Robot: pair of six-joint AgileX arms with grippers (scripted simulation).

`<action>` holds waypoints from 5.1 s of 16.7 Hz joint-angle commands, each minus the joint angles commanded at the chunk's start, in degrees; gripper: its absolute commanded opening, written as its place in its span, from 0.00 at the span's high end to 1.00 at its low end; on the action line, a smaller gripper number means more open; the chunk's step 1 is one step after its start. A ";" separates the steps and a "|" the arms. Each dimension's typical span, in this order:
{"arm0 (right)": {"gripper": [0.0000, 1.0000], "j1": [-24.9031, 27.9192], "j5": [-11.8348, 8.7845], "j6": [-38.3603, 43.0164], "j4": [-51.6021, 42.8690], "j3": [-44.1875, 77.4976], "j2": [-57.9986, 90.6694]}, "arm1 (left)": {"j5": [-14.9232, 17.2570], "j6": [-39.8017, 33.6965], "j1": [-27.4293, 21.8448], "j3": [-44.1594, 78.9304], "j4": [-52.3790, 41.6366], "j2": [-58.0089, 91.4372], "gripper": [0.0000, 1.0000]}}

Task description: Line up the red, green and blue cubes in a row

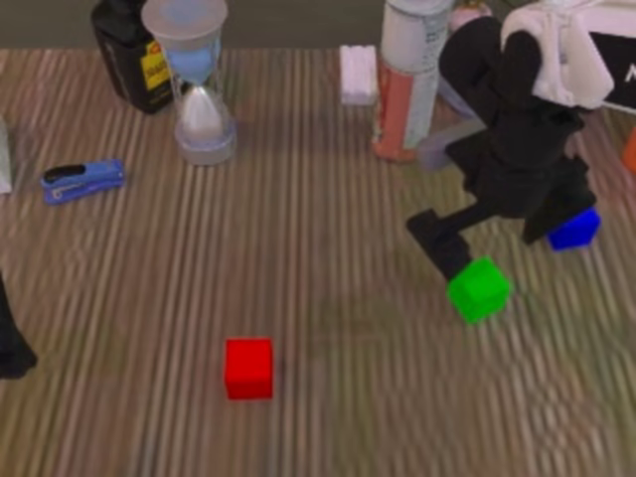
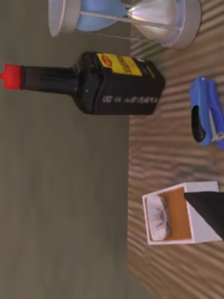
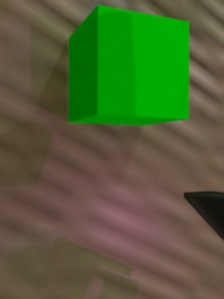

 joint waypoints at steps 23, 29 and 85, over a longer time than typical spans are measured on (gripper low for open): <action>0.75 0.35 0.06 0.18 15.24 -8.67 6.65 | 0.00 0.00 0.00 0.00 0.00 0.00 0.00; 1.00 0.35 0.06 0.18 15.24 -8.67 6.65 | 0.00 0.00 0.00 0.00 0.00 0.00 0.00; 0.92 23.79 0.40 50.29 9.59 -2.71 6.46 | 0.00 0.00 0.00 0.00 0.00 0.00 0.00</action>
